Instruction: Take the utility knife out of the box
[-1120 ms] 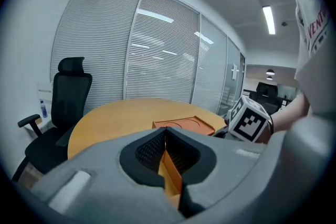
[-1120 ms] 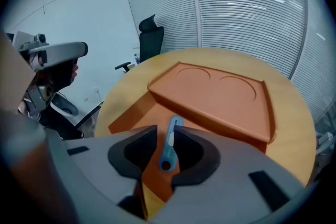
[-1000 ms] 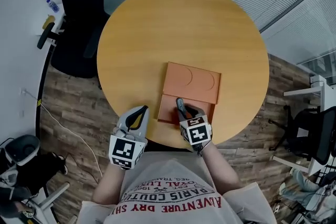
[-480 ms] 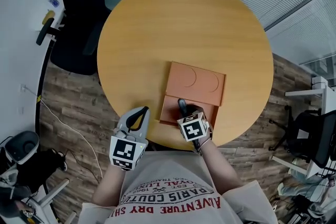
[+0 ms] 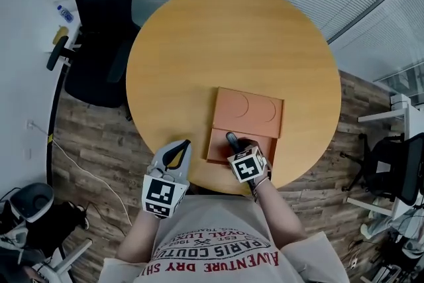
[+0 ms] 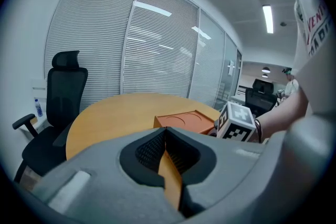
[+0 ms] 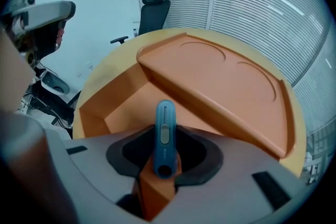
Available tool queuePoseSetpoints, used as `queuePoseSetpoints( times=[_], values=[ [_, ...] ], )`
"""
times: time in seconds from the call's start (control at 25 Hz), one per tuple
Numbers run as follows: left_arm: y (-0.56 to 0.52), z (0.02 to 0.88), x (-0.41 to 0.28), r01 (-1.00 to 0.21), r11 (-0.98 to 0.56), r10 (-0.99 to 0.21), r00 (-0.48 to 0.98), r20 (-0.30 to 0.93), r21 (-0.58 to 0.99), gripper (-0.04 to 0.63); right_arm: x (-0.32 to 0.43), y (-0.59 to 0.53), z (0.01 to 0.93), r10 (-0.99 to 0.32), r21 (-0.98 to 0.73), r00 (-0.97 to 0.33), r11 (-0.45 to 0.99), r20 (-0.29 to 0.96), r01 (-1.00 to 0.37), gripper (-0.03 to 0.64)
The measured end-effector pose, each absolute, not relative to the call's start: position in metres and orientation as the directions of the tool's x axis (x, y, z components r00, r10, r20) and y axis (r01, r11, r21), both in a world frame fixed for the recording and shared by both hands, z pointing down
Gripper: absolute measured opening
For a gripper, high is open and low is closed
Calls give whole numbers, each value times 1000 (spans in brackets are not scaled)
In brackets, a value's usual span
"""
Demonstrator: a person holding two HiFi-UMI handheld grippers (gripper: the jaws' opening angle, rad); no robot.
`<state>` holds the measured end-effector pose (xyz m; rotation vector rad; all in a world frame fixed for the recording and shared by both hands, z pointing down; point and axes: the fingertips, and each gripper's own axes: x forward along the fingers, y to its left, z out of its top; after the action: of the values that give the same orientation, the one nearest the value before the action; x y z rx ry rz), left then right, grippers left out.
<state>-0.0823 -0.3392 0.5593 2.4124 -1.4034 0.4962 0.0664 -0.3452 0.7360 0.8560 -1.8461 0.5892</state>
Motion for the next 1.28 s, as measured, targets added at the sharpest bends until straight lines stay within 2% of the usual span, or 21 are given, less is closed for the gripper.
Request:
queuePoseSetpoints(
  times=[0.2, 0.64, 0.92, 1.28],
  values=[
    [-334, 551, -85, -860, -503, -762, 486, 428, 83, 11, 63, -340, 722, -303, -53, -301, 620, 904, -783, 130],
    [-340, 517, -77, -837, -544, -767, 528, 365, 68, 11, 54, -340, 629, -467, -37, -399, 613, 789, -789, 130],
    [-345, 487, -61, -814, -580, -768, 558, 314, 28, 11, 65, -352, 551, -636, -37, -441, 545, 633, -838, 130],
    [-355, 437, -42, -798, -602, -782, 588, 208, -10, 11, 98, -363, 456, -830, 16, -413, 451, 375, -892, 130]
  ],
)
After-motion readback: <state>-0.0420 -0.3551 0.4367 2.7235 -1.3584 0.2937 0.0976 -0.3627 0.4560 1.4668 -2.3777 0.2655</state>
